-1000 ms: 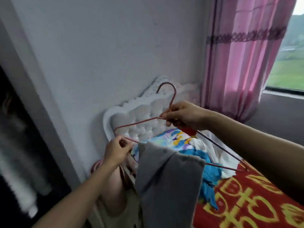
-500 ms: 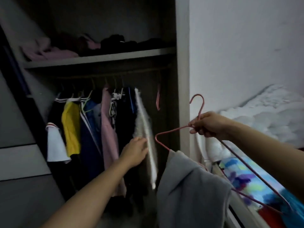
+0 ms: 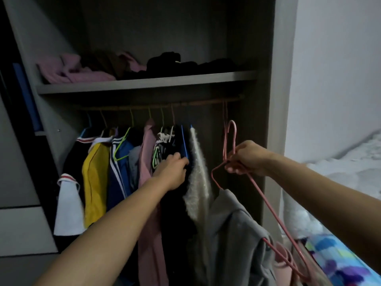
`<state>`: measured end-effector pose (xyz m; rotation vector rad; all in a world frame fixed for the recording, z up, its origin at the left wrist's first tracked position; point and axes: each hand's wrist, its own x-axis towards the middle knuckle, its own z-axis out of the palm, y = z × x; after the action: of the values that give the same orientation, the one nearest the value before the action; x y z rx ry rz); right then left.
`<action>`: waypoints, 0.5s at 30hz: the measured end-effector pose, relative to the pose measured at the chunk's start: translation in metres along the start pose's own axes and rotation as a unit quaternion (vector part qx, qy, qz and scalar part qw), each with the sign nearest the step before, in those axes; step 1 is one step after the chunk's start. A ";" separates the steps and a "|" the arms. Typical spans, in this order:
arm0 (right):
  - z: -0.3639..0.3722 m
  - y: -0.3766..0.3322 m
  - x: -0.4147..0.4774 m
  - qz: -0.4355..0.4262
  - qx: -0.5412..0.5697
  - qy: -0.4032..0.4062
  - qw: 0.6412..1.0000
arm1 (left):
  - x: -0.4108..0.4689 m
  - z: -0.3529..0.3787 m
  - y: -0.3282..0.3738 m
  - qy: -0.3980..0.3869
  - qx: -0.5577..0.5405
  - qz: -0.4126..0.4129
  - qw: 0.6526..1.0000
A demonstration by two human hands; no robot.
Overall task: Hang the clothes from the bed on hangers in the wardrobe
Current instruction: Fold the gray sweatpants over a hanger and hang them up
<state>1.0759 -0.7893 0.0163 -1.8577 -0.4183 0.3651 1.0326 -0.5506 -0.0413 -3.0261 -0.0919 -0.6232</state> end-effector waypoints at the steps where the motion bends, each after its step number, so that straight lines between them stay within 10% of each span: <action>1: 0.001 -0.001 0.016 0.005 0.016 -0.001 1.000 | 0.021 0.000 0.001 0.005 0.016 0.013 1.000; 15: 0.027 -0.071 0.202 -0.024 0.087 0.048 0.995 | 0.140 0.041 -0.094 0.000 0.087 0.134 0.987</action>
<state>1.2357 -0.6539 0.0663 -1.6854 -0.3536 0.2697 1.1711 -0.4480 -0.0198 -2.8009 0.2437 -0.5588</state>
